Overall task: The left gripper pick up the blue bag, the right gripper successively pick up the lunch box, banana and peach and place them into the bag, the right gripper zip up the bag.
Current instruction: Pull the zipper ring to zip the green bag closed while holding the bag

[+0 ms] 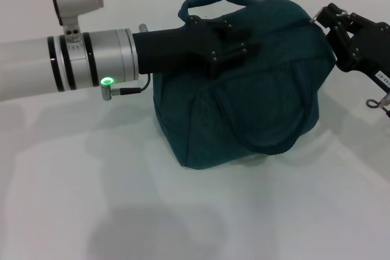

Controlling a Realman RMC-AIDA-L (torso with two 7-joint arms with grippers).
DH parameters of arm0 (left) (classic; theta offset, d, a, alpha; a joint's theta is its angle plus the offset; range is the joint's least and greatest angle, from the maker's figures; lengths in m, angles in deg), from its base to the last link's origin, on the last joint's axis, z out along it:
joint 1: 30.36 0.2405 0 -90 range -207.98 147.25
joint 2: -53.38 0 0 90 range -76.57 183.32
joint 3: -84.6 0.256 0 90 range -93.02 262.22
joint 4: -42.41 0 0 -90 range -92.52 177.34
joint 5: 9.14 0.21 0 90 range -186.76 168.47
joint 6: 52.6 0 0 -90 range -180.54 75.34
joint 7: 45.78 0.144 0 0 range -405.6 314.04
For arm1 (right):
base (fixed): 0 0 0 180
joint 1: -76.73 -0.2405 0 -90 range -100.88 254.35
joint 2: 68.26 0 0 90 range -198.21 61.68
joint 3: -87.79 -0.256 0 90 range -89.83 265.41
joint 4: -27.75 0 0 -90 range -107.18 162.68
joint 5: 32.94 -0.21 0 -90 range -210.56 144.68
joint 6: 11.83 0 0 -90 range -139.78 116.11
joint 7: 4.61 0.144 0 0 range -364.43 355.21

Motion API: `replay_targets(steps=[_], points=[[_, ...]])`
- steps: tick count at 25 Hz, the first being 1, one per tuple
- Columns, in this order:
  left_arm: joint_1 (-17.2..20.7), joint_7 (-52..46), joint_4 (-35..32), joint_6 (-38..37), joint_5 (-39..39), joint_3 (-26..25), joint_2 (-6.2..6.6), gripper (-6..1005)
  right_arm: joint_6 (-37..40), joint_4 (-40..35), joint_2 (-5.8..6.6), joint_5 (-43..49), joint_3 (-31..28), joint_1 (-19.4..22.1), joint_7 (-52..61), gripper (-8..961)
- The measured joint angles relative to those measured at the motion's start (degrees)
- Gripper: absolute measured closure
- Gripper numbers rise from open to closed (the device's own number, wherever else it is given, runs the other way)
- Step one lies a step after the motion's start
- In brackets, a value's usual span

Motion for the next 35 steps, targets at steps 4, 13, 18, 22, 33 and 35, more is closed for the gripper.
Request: replay_targets(steps=[4, 13, 18, 22, 33, 35], points=[[0.5, 4.2, 0.0, -0.4, 0.0, 0.1, -0.17, 652, 0.0, 0.0, 0.00, 0.0, -0.1, 0.0, 0.0, 889], [1.2, 7.7, 0.3, -0.6, -3.5, 0.9, -0.23, 897, 0.1, 0.7, 0.10, 0.0, -0.2, 0.2, 0.0, 889], [1.3, 8.1, 0.2, -1.1, -5.0, 2.1, -0.13, 967, 0.2, 0.7, 0.10, -0.3, -0.2, 0.3, 0.0, 889], [1.3, 8.0, -0.3, -2.6, -5.8, 2.9, 0.00, 967, 0.4, 0.7, 0.16, -0.3, -0.2, 0.4, 0.0, 889], [2.0, 8.9, 0.2, -1.4, -7.7, 2.3, -0.12, 967, 0.2, 3.3, 0.27, -1.3, -0.5, 1.2, 1.4, 889], [2.3, 9.1, 0.2, -1.0, -8.2, 2.3, -0.08, 967, 0.2, 3.6, 0.27, -1.6, -0.5, 1.6, 1.4, 889]])
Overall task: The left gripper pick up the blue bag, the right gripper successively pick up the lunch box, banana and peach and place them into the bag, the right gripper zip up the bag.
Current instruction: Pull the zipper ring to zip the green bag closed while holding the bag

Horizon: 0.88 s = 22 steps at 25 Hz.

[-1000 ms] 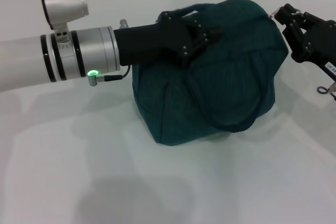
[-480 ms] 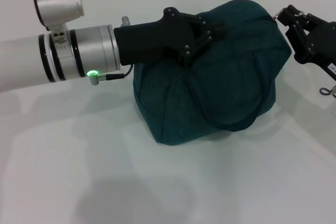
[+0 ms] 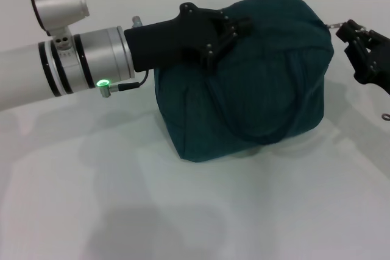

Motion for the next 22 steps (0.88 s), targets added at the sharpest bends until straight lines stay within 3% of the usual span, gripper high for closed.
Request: replay_targets(steps=[11, 16, 22], points=[[0.4, 1.1, 0.0, 0.8, -0.6, 0.1, -0.05, 967, 0.2, 0.1, 0.83, 3.3, 0.7, 0.6, 3.8, 860], [0.4, 1.4, 0.0, 0.9, -0.7, 0.1, -0.05, 967, -0.7, 0.5, 2.63, 7.1, 0.6, 0.7, 8.5, 658], [0.4, 2.1, 0.0, 0.8, -0.7, 0.0, -0.05, 967, -0.2, 0.9, 3.25, 8.4, 0.6, 1.9, 9.5, 555]])
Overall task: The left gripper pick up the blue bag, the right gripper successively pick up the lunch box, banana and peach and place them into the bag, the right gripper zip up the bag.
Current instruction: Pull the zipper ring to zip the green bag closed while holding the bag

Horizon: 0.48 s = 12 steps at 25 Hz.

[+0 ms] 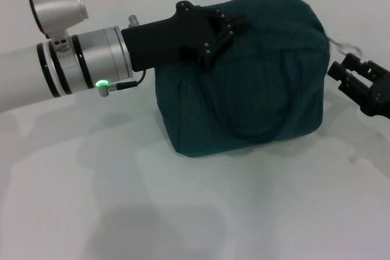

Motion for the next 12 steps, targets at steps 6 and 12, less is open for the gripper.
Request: replay_targets(steps=[6, 12], points=[[0.1, 0.7, -0.1, -0.1, 0.0, 0.0, 0.00, 967, 3.2, -0.2, 0.22, 1.4, -0.4, 0.8, -0.5, 501], [0.1, 0.8, -0.1, -0.4, 0.0, 0.0, 0.00, 967, 4.6, -0.2, 0.19, 1.4, -0.3, 0.7, -1.1, 499]])
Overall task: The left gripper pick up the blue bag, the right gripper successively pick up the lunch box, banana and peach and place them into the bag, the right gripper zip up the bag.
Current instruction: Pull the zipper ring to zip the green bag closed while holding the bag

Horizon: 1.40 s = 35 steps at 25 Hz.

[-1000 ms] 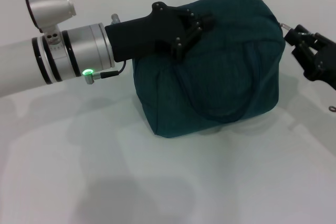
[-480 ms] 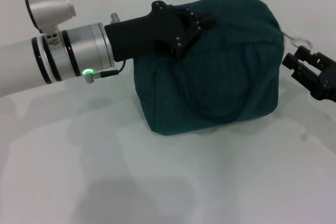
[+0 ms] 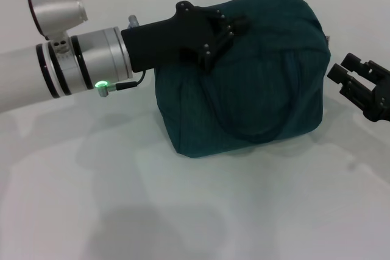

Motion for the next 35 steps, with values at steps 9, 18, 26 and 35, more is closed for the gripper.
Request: replay_targets(steps=[9, 18, 26, 35], points=[[0.7, 0.6, -0.4, -0.2, 0.0, 0.4, 0.00, 967, -8.7, -0.7, 1.47, -0.2, -2.5, -1.4, -1.0, 499], [0.7, 0.7, -0.4, -0.2, 0.0, 0.4, 0.00, 966, -16.6, -1.0, 1.64, -0.1, -2.3, -5.7, -4.3, 499], [0.7, 0.7, -0.1, -0.2, -0.9, 0.5, 0.00, 966, -18.8, -1.4, 0.89, 2.4, -2.1, -7.8, -5.3, 498], [1.1, 1.3, -0.1, -0.2, -1.2, 0.5, 0.00, 966, -18.1, -4.5, 0.57, 5.1, -2.3, -6.5, -5.0, 498]])
